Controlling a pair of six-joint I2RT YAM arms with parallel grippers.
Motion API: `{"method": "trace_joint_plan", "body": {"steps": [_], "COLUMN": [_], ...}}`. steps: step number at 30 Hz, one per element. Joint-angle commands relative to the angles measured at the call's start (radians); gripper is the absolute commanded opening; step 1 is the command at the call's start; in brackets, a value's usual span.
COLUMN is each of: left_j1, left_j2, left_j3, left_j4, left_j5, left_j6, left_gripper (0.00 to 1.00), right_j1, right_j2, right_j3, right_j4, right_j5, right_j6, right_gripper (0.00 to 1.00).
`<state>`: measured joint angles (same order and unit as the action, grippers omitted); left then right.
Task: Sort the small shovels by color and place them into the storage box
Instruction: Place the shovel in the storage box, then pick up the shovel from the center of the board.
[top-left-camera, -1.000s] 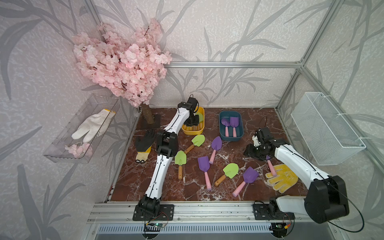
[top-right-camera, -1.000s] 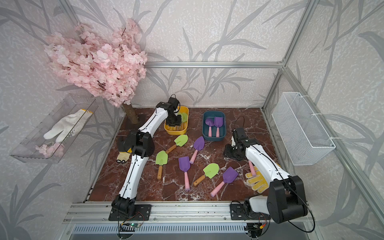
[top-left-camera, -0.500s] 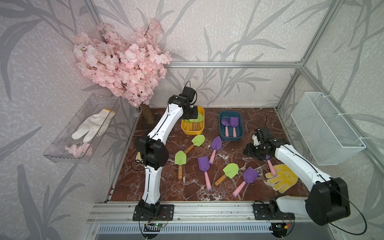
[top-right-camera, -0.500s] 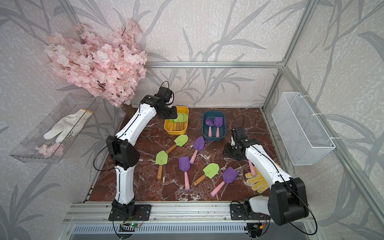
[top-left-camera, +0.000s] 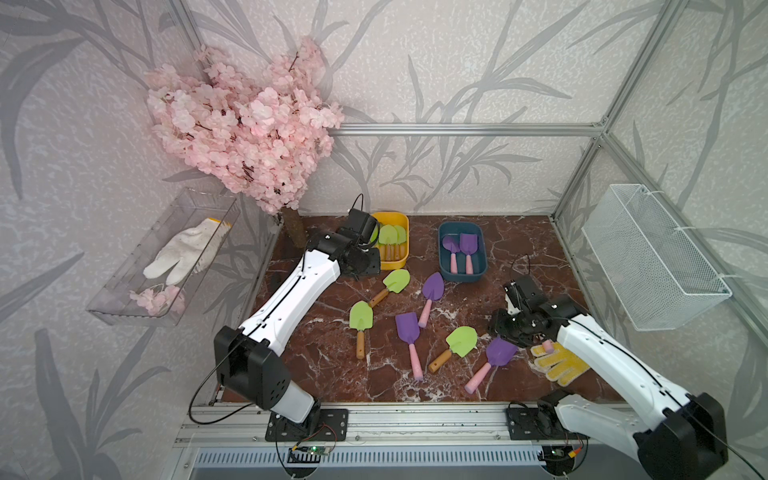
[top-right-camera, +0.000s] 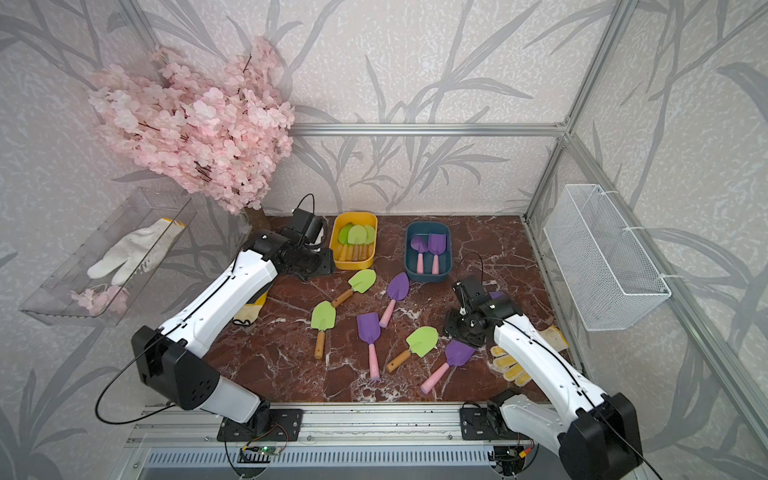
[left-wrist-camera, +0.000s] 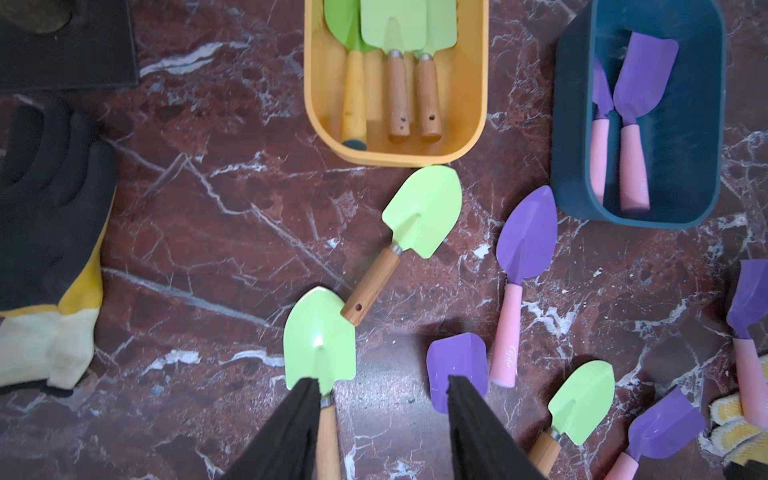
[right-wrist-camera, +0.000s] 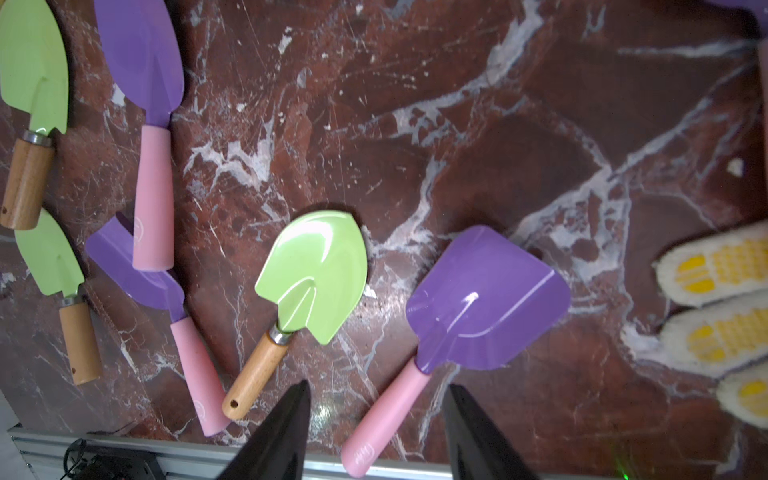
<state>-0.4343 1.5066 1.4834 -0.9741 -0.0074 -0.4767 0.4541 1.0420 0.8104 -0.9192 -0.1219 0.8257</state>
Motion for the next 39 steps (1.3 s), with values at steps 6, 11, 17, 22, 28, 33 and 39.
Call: {"method": "trace_joint_plan", "body": {"steps": [6,11,17,22,28,33,39], "left_j1": [-0.076,-0.112,-0.115,-0.114,-0.115,-0.114,-0.112], "left_j2": [-0.154,-0.229,-0.299,-0.298,-0.313,-0.314,-0.309], "left_j3": [-0.172,-0.269,-0.334,-0.326,-0.333,-0.333,-0.339], "left_j4": [0.003,0.015,0.023,0.004,-0.001,-0.008,-0.006], "left_j5": [-0.050,-0.065,-0.083,-0.089,-0.098,-0.100,-0.102], "left_j6": [-0.103,-0.156,-0.184,-0.178,-0.177,-0.177,-0.178], "left_gripper": [0.54,0.54,0.54,0.54,0.54,0.54,0.54], "right_j1": [0.143,0.261,0.389,0.438,0.461,0.474,0.481], "right_j2": [-0.112,-0.066,0.056,0.121,0.185,0.231,0.258], "right_j3": [-0.108,-0.103,-0.084,-0.106,-0.128,-0.155,-0.191], "right_j4": [-0.152,-0.151,-0.094,-0.006,0.082,0.152,0.200], "right_j5": [0.037,0.052,0.079,0.057,0.035,0.004,-0.028], "right_j6": [0.371,0.497,0.583,0.651,0.683,0.709,0.730], "right_gripper": [0.60,0.60,0.61,0.60,0.60,0.60,0.58]}}
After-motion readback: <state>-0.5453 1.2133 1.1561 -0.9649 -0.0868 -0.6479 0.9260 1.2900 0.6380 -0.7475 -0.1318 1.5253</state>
